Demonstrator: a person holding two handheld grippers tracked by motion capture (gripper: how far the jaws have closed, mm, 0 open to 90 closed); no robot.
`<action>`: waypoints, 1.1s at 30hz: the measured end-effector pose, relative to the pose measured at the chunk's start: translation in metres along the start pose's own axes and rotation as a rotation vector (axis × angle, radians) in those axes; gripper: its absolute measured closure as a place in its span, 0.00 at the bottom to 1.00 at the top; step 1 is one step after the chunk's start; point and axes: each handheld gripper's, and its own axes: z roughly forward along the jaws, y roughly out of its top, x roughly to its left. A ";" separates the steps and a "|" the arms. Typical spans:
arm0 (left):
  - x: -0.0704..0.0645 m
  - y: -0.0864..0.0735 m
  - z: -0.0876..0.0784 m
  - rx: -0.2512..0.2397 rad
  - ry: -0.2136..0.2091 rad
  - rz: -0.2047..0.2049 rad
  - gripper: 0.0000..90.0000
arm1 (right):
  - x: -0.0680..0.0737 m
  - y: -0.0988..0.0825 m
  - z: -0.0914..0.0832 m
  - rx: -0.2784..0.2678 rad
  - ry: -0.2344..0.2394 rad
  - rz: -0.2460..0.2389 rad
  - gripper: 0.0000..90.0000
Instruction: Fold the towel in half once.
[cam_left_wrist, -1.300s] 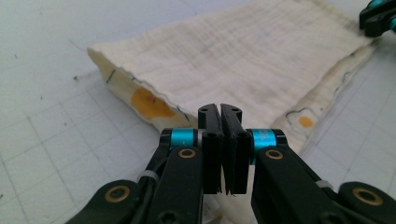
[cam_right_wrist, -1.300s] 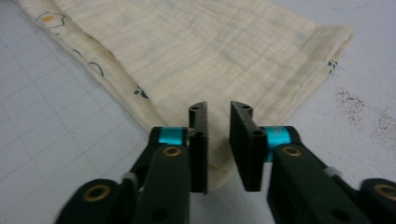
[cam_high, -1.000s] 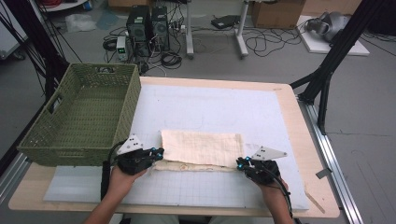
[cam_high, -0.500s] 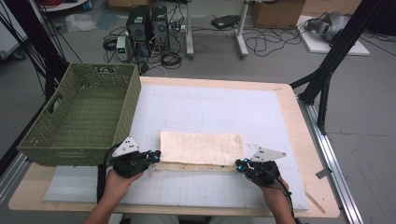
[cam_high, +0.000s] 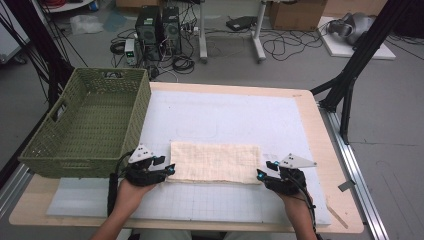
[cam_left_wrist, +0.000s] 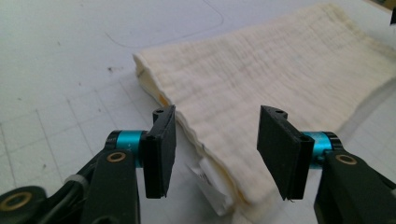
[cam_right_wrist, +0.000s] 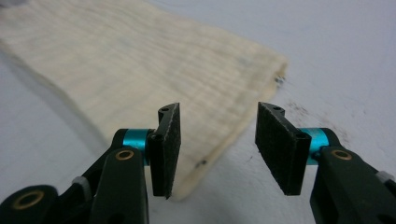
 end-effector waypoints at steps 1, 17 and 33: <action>0.001 0.003 0.003 -0.001 0.006 -0.002 0.51 | -0.002 -0.001 0.004 0.018 -0.025 0.011 0.56; 0.032 0.038 0.064 0.000 0.109 -0.047 0.48 | 0.004 -0.001 0.027 0.133 -0.017 0.014 0.94; 0.030 0.031 0.077 0.088 0.078 0.043 0.92 | -0.030 0.031 0.043 -0.011 -0.101 0.066 0.47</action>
